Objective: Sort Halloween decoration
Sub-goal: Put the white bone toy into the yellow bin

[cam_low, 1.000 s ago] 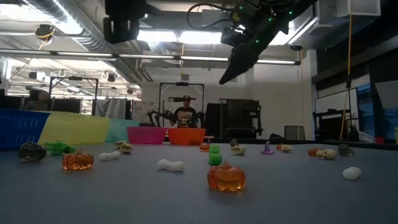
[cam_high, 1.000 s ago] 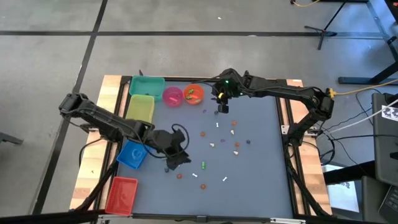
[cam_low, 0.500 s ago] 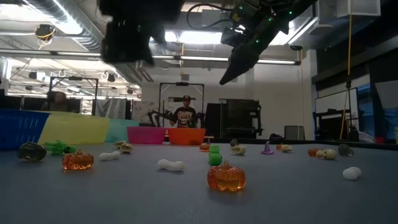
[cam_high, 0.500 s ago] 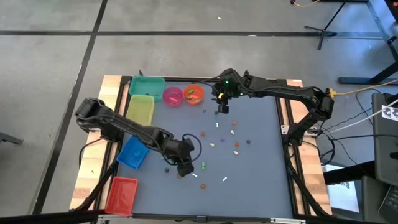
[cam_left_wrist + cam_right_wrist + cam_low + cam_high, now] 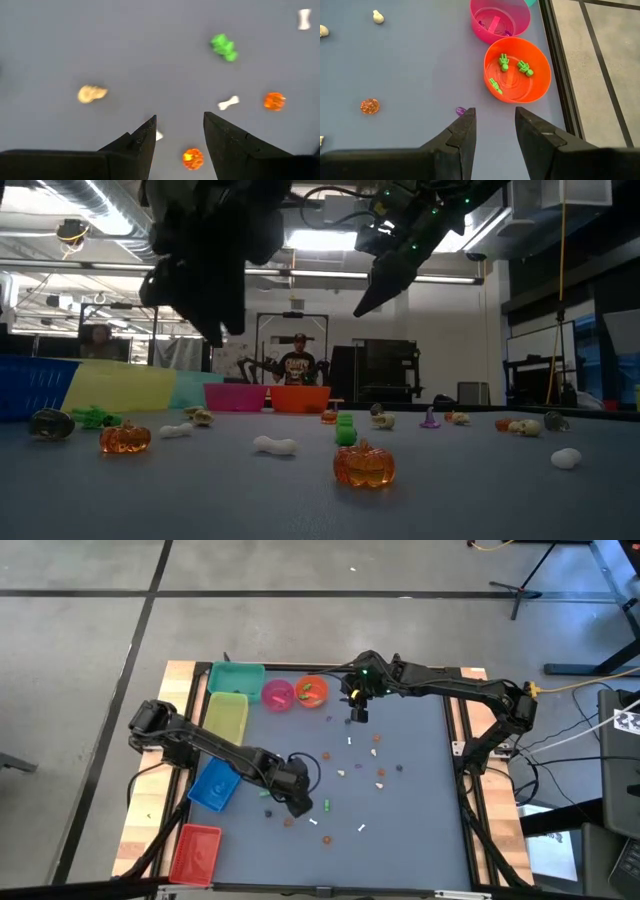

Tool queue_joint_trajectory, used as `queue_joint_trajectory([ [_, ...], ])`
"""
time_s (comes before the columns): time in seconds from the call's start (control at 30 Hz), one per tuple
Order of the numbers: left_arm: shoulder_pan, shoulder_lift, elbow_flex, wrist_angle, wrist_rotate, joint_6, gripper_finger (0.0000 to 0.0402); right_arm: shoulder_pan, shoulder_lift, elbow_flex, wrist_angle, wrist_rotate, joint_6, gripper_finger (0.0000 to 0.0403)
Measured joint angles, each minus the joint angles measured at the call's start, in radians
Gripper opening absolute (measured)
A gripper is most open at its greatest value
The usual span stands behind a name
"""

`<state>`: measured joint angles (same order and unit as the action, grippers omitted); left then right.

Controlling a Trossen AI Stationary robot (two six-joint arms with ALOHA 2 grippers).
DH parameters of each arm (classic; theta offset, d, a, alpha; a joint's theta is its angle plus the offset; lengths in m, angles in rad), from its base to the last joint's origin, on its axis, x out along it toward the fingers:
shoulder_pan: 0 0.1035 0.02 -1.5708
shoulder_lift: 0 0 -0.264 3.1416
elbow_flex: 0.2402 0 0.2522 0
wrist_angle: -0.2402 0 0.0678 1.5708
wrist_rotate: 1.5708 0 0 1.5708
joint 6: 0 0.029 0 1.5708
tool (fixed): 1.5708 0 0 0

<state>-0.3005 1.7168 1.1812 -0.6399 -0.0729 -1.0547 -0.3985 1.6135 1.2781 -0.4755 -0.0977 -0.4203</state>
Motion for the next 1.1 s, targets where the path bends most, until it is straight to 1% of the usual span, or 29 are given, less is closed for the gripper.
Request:
queue_joint_trajectory([
  [0.2,-0.030,0.030,0.001,-0.017,-0.042,-0.035,0.0148,0.000,0.000,0.000,0.001,0.000,0.000,0.0135],
  [0.57,-0.081,0.157,0.000,-0.023,-0.032,-0.095,0.0148,0.000,0.000,0.001,0.001,0.000,0.000,0.0135],
  [0.83,-0.098,0.192,0.000,-0.023,-0.031,-0.101,0.0148,0.000,0.000,0.000,0.002,0.000,0.000,0.0135],
  [1.1,-0.098,0.203,0.003,-0.018,-0.037,-0.149,0.0148,0.000,0.000,0.001,0.002,0.000,0.000,0.0135],
])
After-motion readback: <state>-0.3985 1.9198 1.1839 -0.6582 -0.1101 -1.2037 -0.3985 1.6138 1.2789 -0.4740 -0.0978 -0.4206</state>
